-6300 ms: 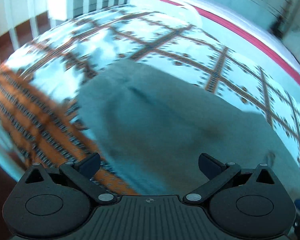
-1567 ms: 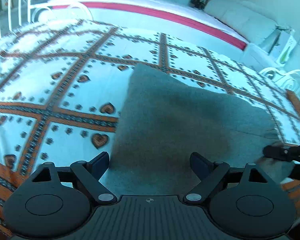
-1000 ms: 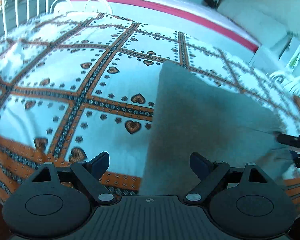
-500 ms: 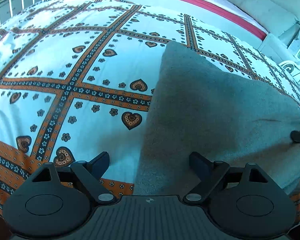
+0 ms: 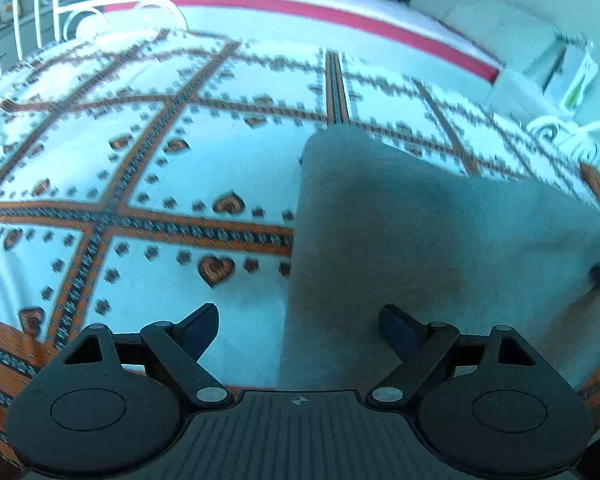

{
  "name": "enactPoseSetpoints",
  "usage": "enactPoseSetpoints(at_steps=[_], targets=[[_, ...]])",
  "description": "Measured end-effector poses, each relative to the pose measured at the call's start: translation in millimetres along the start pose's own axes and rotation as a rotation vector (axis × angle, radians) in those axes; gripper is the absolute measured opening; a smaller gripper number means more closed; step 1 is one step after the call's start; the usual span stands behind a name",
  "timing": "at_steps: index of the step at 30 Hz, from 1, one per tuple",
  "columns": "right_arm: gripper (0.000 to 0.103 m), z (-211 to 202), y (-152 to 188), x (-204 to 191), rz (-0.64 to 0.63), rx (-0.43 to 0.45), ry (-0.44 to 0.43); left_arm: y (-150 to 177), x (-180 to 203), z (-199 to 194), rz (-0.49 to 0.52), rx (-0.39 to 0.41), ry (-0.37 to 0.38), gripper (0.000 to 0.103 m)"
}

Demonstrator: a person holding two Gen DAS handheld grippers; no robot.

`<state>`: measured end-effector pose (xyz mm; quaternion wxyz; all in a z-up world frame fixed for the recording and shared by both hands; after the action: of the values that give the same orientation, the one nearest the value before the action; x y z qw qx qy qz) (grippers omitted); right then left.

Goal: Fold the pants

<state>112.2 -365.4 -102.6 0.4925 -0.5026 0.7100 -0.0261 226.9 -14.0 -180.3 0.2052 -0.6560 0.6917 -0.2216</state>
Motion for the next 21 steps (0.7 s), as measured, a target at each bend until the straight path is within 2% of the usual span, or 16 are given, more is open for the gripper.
enactPoseSetpoints(at_steps=[1,3,4,5,7,9,12,13,15,16,18,20,21], targets=[[0.018,5,7,18,0.023,-0.022,0.05,2,2,4,0.008,-0.019,0.001,0.087],[0.023,11,19,39,0.065,-0.028,0.073,4,3,11,0.008,-0.041,-0.02,0.091],[0.027,14,19,41,0.064,-0.024,0.075,6,4,11,0.003,-0.042,-0.029,0.096],[0.035,14,17,39,0.046,-0.023,0.085,6,4,12,0.003,-0.041,-0.034,0.096],[0.042,12,11,29,-0.028,-0.035,0.121,5,4,10,-0.003,-0.034,-0.029,0.096],[0.043,7,10,17,-0.111,-0.03,0.151,3,4,4,0.0,-0.002,-0.034,0.096],[0.043,-9,8,-3,-0.264,0.056,0.227,-3,6,-12,0.024,0.069,-0.049,0.096],[0.047,-15,7,-13,-0.325,0.092,0.251,-6,7,-17,0.03,0.089,-0.043,0.096],[0.047,-19,5,-33,-0.42,0.126,0.234,-16,14,-29,0.053,0.131,-0.02,0.096],[0.045,-16,4,-44,-0.448,0.121,0.206,-22,19,-32,0.067,0.143,-0.009,0.096],[0.03,-3,1,-58,-0.461,0.089,0.145,-35,32,-32,0.109,0.158,0.012,0.096],[0.001,19,-3,-65,-0.455,0.045,0.119,-46,43,-25,0.158,0.157,0.01,0.095],[0.0,29,-4,-68,-0.461,0.031,0.121,-51,49,-21,0.175,0.159,0.01,0.093]])
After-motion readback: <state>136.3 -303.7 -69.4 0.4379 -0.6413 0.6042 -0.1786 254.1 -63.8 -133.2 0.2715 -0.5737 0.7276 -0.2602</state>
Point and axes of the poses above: each gripper's, at about its wrist camera, not at the fingertips, and z roughly the way its jaws point, x to its right, y to its underside, the point moved 5 cm from there along z, roughly the way its jaws point, and after that the axes turned 13 degrees about -y, right-handed, at the moved point
